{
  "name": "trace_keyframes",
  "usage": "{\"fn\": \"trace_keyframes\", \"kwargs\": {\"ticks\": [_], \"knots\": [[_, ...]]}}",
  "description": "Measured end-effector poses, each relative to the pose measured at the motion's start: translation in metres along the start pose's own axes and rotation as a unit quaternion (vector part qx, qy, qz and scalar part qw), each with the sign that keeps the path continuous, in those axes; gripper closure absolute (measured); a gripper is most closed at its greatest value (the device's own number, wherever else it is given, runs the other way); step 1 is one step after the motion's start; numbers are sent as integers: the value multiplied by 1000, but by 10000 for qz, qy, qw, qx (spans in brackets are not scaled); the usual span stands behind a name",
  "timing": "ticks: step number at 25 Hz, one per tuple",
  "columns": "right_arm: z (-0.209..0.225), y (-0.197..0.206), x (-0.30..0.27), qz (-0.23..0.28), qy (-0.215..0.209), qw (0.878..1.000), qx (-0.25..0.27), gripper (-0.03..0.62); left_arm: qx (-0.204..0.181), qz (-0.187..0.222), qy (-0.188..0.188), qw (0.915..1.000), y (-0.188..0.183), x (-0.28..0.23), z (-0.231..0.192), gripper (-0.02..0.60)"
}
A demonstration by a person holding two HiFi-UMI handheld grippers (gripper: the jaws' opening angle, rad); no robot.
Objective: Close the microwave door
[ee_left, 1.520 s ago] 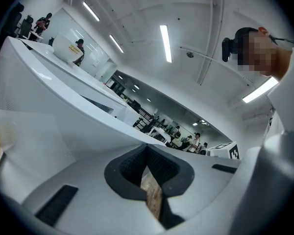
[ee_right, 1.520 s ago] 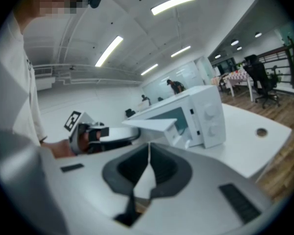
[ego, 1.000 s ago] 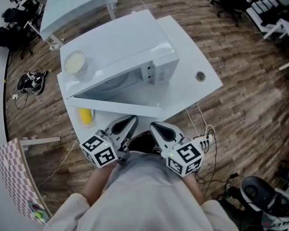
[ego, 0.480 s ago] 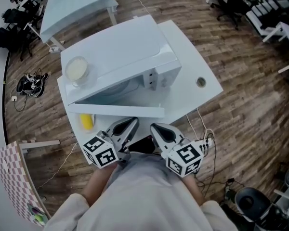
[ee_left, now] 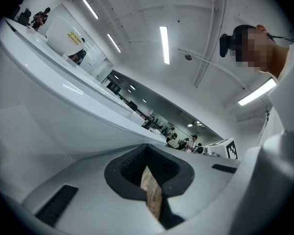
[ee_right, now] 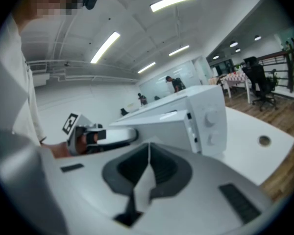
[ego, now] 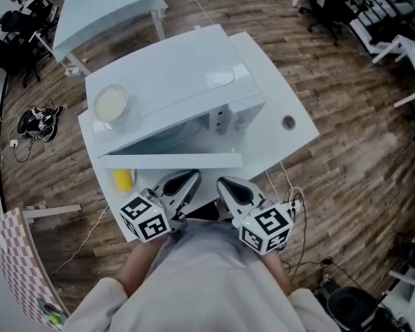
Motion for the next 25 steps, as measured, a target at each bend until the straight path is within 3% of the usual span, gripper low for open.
{"fn": "trace_keyframes", "kwargs": {"ticks": [15,25], "knots": [[0,-9,-11,10,168,9999,33,569,58,70,116,9999,-8,4,-13,568],[9,-20,-23,29,1,10000,10,569,163,272,-5,9995,-14,0,-23,568]]}}
Point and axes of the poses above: the fingertips, and each gripper's own axes: x backward along the fingers, z to its right, y out of its underside, the point moved 6 cm from there along x, backward along the fingers, and after that the axes turned 4 degrees about y, right-handed, at the moved point
